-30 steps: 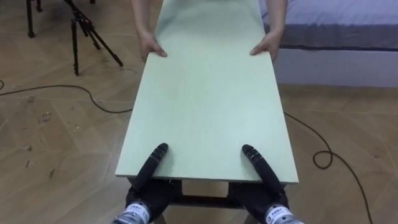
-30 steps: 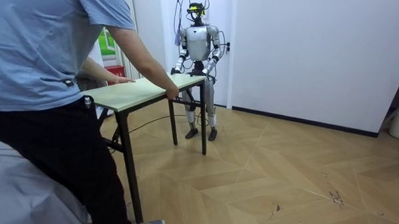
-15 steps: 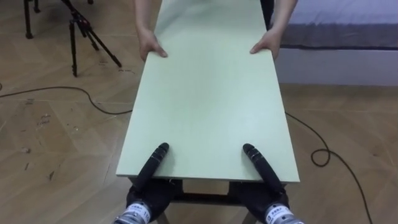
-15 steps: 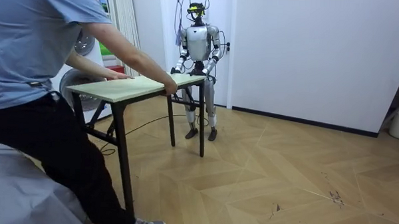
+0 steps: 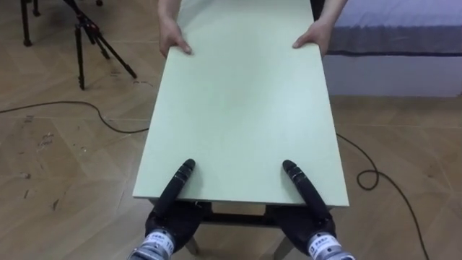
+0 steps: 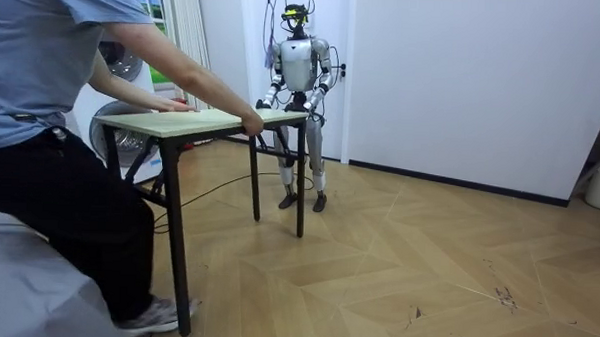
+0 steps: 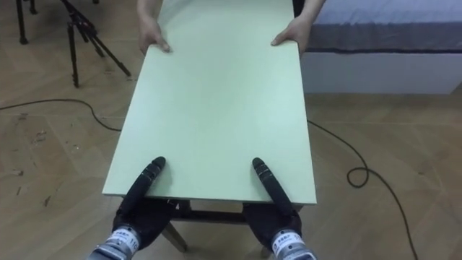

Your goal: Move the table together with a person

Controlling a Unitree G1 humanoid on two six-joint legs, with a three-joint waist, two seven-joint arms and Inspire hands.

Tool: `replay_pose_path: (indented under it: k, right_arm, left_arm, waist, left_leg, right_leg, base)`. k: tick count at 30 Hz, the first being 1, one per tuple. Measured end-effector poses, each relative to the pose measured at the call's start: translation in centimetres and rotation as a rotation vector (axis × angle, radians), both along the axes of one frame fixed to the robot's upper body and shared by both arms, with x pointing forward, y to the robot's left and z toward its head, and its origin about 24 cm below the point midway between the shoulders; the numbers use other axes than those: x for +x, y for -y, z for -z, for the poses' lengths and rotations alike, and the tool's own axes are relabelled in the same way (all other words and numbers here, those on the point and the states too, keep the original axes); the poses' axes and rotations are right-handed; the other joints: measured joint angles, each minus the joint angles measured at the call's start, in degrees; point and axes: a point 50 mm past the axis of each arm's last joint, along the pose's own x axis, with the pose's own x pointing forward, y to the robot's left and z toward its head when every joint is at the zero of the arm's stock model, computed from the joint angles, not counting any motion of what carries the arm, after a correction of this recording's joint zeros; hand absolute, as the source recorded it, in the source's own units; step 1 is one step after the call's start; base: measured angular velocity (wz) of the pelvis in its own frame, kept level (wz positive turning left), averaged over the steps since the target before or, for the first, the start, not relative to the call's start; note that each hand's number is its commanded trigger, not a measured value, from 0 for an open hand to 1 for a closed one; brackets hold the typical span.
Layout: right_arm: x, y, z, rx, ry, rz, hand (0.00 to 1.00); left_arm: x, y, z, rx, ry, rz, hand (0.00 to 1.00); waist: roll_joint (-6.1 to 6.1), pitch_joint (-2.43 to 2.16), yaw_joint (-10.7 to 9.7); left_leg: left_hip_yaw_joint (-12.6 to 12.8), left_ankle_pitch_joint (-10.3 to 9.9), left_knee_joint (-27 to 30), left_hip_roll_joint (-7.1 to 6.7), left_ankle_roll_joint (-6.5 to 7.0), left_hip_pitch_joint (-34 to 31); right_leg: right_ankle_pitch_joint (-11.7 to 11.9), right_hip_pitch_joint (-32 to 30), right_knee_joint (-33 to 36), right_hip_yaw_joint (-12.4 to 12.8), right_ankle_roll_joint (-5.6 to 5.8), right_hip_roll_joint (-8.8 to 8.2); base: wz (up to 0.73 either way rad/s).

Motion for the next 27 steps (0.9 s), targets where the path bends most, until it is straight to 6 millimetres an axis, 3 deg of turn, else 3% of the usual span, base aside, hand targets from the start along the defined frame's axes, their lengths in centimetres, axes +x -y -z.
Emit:
replay_pose_path:
  k: [6, 14, 27]
  right_arm:
    - [-0.5, -0.3, -1.1, 0.000, 0.046, -0.010, 1.00]
    - [-1.1, -0.5, -1.9, -0.008, 0.082, -0.008, 1.00]
    - [-2.1, -0.6, -2.4, -0.016, 0.098, -0.004, 1.00]
  left_arm:
    - [-0.8, 0.0, -1.0, 0.001, 0.039, -0.008, 1.00]
    - [-1.4, 0.6, -1.4, 0.010, 0.077, -0.028, 1.00]
    - [-2.6, 0.6, -1.8, 0.022, 0.097, -0.046, 1.00]
  waist:
    - [-0.23, -0.12, 0.92]
    - [-0.84, 0.14, 2.19]
    - [-1.15, -0.05, 2.28]
  left_leg:
    - [0.10, 0.00, -0.23, 0.05, 0.00, 0.04]
    - [0.30, -0.02, -1.14, 0.50, -0.02, 0.56]
    - [0.73, -0.03, -0.71, 0.52, -0.03, -1.02]
  right_leg:
    - [0.00, -0.38, -0.12, 0.98, 0.00, 0.28]
    - [0.00, -0.48, -0.05, 0.69, -0.01, 0.76]
    - [0.04, -1.94, 0.08, 0.26, -0.08, 0.71]
  base:
    - [-0.09]
    - [-0.04]
    - [0.00]
